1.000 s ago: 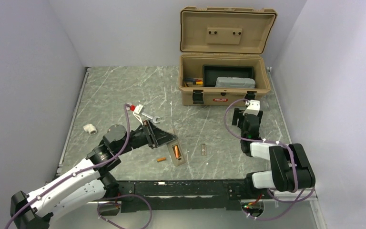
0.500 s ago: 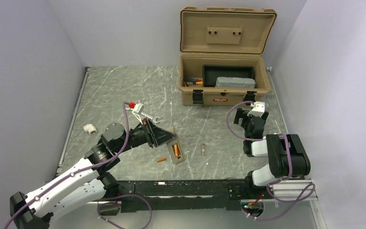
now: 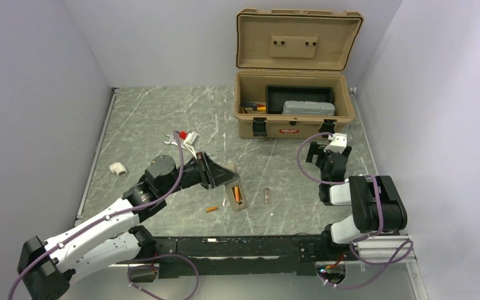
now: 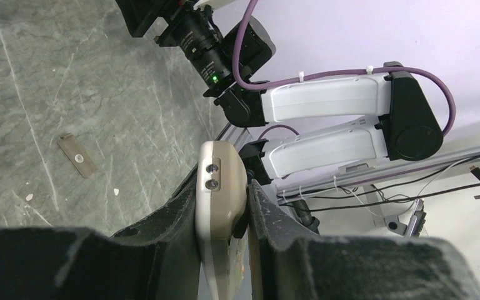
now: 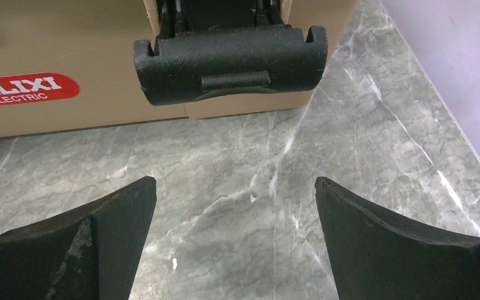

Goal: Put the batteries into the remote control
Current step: Load the battery into the remote control.

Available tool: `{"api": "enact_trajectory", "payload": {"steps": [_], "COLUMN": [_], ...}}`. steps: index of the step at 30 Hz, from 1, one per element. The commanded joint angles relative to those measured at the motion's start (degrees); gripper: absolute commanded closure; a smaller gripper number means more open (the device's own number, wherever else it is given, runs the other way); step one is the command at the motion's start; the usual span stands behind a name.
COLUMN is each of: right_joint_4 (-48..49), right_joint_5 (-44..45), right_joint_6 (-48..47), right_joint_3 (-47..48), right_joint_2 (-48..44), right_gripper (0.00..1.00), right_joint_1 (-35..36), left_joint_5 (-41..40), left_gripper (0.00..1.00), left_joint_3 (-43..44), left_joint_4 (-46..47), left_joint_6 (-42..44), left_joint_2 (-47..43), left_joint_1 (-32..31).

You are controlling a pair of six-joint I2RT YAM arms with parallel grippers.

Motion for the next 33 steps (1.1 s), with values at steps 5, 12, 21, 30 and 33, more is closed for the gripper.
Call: {"api": "enact_trajectory", "payload": {"steps": [5,12,21,30,33], "right_joint_4": [3.5,3.5,3.4,3.5,3.5], "right_joint_5": [-0.7,-0.7,-0.6,-0.7,-0.7], "right_joint_6": [1.0,1.0,1.0,1.0,1.0], "right_joint_3": [1.2,1.2,1.2,1.2,1.2], "right_joint_2": [-0.2,-0.1,-0.2,-0.2,-0.2], "right_gripper": [0.0,0.0,0.0,0.0,0.0], "right_joint_1": [-0.2,-0.2,-0.2,-0.2,-0.2], "left_joint_5": [0.1,0.4,1.2,0.1,-0.5], "left_gripper": [1.0,1.0,1.0,1.0,1.0], "left_joint_3": [1.3,2.8,1.7,1.6,2.2], "left_joint_4": [8.5,6.1,9.3,7.3,5.5], "left_joint_6": [-2.7,-1.5,-3.2,-2.2,-0.8], "left_joint_2": [-0.2,0.5,2.2,0.7,0.2], "left_joint_1": [0.1,0.1,0.2,0.2,0.2]}}
